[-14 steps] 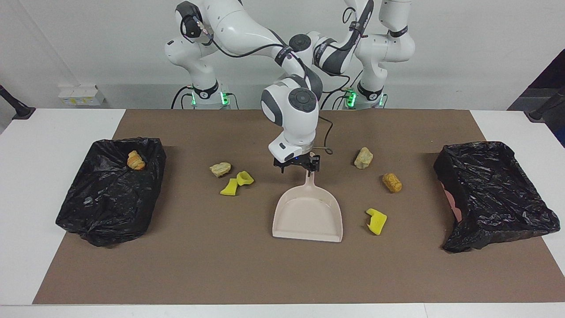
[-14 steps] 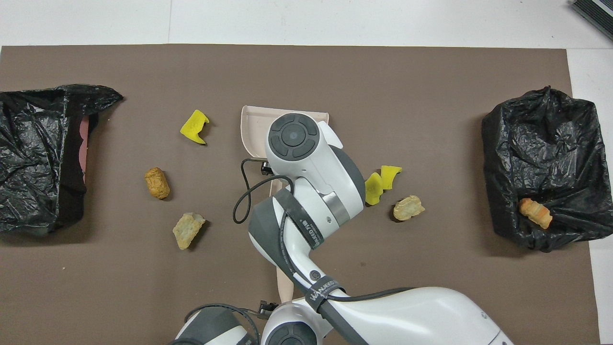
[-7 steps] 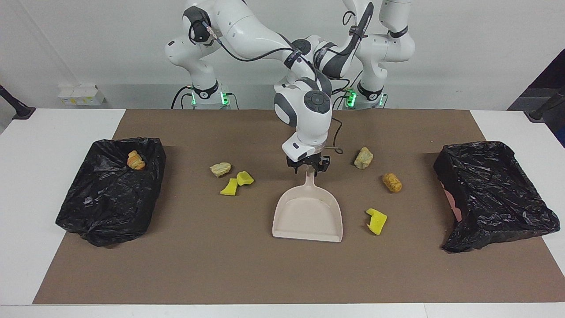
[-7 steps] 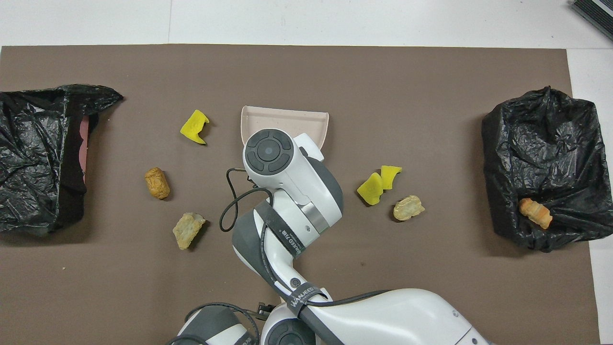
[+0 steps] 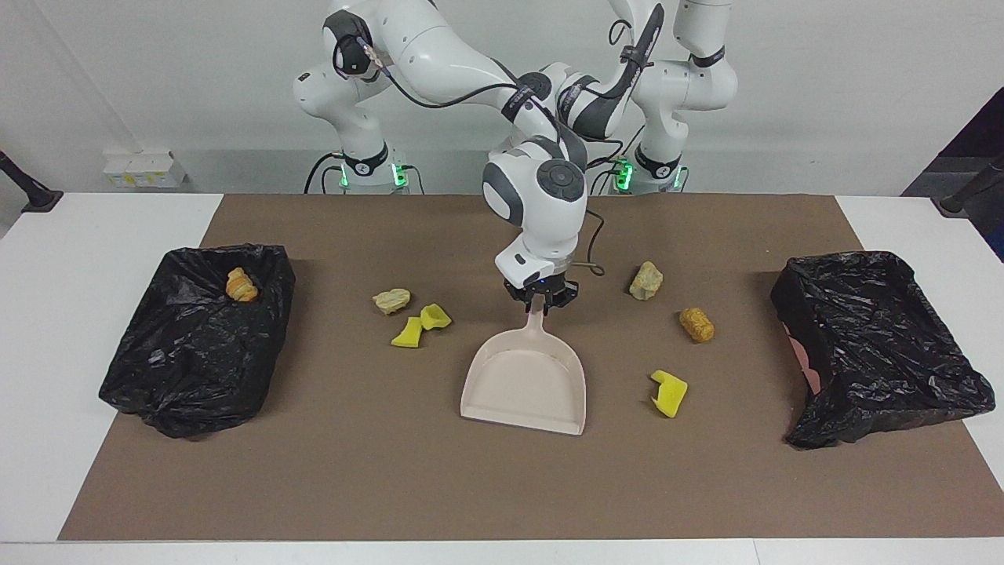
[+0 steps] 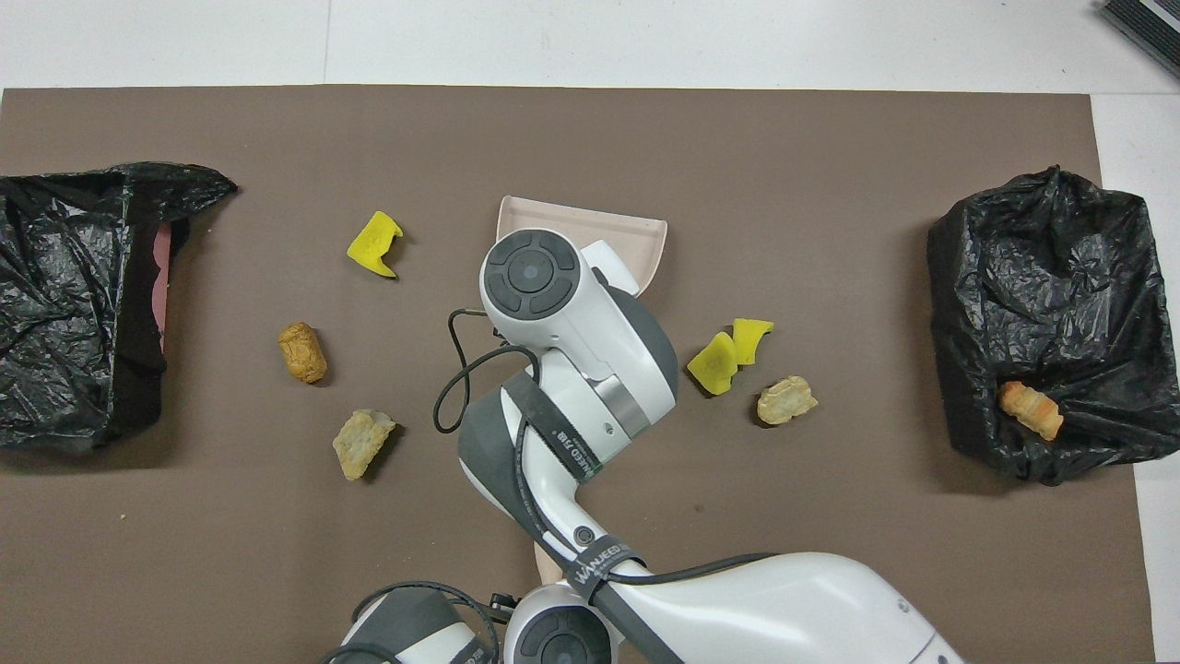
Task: Sweep and dump trash in bin
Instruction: 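Lift the dustpan with the right gripper while the left gripper grasps the brush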
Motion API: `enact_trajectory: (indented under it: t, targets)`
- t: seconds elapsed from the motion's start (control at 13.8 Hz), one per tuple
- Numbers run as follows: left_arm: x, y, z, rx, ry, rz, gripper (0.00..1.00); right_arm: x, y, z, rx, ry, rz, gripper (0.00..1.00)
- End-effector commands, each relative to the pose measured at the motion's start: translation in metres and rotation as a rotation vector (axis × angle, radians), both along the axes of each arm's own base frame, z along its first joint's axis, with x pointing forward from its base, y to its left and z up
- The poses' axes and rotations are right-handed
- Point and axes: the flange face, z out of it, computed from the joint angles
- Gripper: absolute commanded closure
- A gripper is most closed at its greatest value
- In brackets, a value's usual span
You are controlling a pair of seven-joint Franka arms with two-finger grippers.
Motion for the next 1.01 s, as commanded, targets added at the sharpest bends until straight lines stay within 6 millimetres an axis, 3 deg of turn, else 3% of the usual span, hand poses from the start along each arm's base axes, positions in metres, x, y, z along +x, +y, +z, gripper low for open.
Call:
enact_trajectory:
  t: [0.0,0.14,0.22,0.36,0.51,0.94]
  targets:
    - [-0.004,0.002,0.001,0.018,0.018,0.023,0.50,0.008,-0.034,0.051,0.082,0.013,0.039,1.00]
    - [-0.003,0.003,0.001,0.030,0.030,0.033,0.91,0.015,-0.070,0.071,0.113,0.005,0.166,1.00]
    - [-0.003,0.003,0.002,0.032,0.034,0.032,1.00,0.017,-0.086,0.078,0.114,0.003,0.238,1.00]
    - [0.008,0.002,0.016,0.020,0.022,0.044,1.00,0.022,-0.110,0.084,0.109,0.017,0.372,1.00]
    - [0.035,0.016,0.032,0.030,0.021,0.087,1.00,0.024,-0.125,0.087,0.103,0.038,0.488,1.00]
    - [0.158,0.121,0.096,0.013,-0.080,0.116,1.00,0.010,-0.143,0.074,0.097,0.078,0.948,1.00]
